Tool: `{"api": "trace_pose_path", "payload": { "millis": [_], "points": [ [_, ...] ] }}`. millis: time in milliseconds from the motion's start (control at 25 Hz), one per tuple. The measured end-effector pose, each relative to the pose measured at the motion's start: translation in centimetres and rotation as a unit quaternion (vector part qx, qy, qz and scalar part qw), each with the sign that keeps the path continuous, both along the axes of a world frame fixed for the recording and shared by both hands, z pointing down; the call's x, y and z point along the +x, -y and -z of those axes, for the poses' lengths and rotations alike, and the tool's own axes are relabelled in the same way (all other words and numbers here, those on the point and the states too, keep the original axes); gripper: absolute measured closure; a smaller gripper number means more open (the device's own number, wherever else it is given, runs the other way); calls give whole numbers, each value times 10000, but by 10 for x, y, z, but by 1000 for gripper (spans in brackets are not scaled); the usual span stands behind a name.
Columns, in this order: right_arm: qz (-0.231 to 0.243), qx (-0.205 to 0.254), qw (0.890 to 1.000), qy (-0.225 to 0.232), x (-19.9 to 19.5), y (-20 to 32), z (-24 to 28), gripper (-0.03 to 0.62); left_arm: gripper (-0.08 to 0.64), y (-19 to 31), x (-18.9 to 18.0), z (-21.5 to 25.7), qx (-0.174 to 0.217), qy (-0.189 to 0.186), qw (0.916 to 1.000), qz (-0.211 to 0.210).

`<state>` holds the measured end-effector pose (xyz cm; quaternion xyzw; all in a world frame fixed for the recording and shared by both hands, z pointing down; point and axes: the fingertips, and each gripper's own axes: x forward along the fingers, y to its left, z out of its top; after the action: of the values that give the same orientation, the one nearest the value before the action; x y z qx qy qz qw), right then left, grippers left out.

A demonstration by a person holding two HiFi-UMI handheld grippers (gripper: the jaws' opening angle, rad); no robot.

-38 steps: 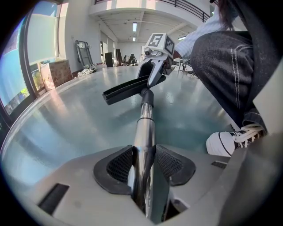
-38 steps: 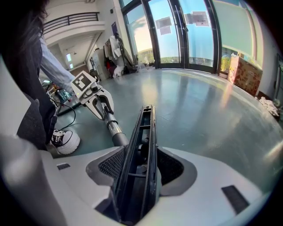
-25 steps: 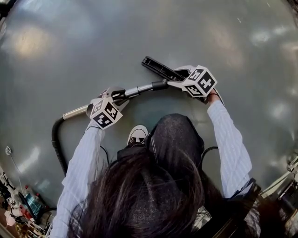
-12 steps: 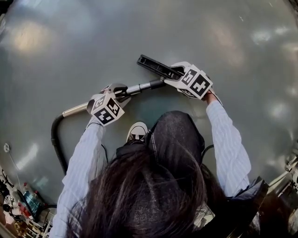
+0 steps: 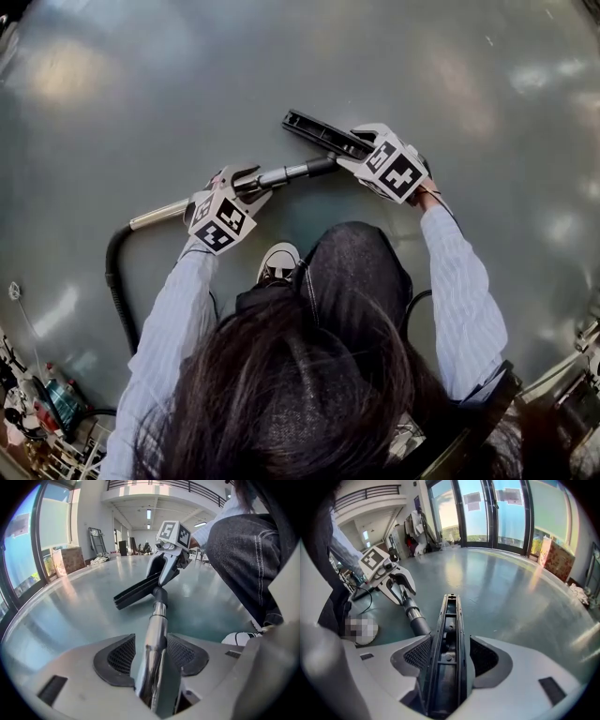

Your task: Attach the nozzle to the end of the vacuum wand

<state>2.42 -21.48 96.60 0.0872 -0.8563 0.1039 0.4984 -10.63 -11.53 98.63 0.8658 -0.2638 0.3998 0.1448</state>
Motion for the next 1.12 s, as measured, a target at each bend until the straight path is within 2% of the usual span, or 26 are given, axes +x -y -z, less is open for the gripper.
{"api": "trace_pose_path", "payload": {
  "millis": [120,200,320,440,520,600,680,720,760,800,920,1120],
  "points": [
    [-107,144,9998,40,13,0,15,350,370,14,-9,36,316,-307,9982,398],
    [-403,113,9986,322,21,-1,31,350,370,26,-13,62,521,-538,9950,657],
    [-924,264,9917,857,27,-2,54,350,371,35,-12,79,684,-646,9924,790],
    [-1385,523,9797,1354,28,-3,76,351,376,34,-3,82,648,-764,9905,944],
    [-1682,382,9682,1814,23,-10,89,351,414,30,3,81,591,-901,9884,1071],
    [-1960,97,9535,2289,15,-18,99,351,502,26,6,82,613,-960,9866,1165],
    [-2172,27,9417,2570,8,-20,104,365,526,28,5,85,716,-1057,9836,1276],
    [-2294,112,9369,2636,6,-18,104,421,534,30,3,87,771,-1155,9805,1389],
    [-2449,208,9316,2680,5,-15,103,539,538,32,-2,90,801,-1283,9762,1557],
    [-2612,233,9260,2717,4,-15,102,581,545,30,-9,93,785,-1426,9706,1771],
    [-2965,-106,9138,2774,-4,-30,95,586,554,6,-31,108,499,-1631,9558,2394],
    [-3151,-509,9133,2532,-18,-63,113,586,555,-50,-53,141,-57,-1303,9565,2609]
  ]
}}
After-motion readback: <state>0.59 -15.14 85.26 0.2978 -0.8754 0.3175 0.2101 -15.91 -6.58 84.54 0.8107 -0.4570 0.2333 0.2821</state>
